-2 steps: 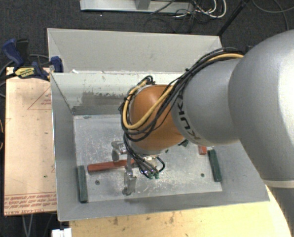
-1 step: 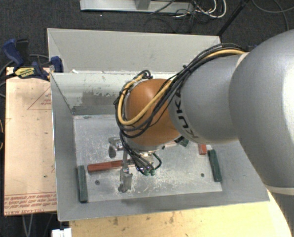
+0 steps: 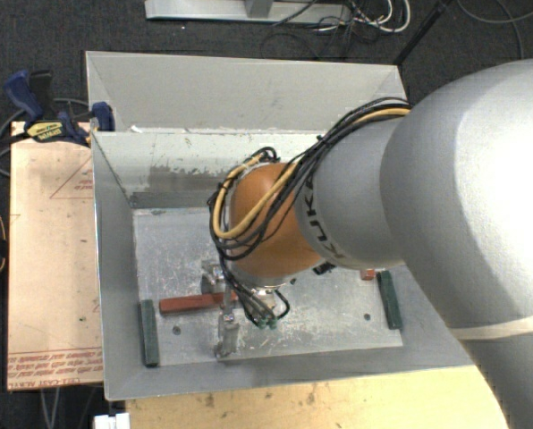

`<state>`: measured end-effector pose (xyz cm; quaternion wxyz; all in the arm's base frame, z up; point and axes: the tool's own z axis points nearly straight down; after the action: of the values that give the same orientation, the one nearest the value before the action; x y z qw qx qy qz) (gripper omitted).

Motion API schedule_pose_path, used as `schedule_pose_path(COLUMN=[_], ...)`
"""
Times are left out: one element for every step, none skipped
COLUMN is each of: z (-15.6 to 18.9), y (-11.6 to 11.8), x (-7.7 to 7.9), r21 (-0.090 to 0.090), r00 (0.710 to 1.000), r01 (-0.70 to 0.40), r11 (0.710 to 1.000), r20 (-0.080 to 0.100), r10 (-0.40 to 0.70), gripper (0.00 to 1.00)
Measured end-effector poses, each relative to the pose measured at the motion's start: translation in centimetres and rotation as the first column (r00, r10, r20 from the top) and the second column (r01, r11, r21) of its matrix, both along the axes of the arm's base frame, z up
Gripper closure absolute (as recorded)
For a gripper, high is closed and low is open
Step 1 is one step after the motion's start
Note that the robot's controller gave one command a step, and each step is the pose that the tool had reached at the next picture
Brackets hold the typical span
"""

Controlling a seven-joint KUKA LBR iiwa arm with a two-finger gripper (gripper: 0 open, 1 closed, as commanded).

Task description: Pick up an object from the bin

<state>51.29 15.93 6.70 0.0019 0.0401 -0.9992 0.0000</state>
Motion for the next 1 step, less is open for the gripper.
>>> schedule_pose_path(z=[-0.01], y=[0.06], x=[0.01], r21=[0.002], r00=[1.0], r01=[0.001], r11=[1.0], r20=[0.003], r10=[-0.001], gripper=[0.0])
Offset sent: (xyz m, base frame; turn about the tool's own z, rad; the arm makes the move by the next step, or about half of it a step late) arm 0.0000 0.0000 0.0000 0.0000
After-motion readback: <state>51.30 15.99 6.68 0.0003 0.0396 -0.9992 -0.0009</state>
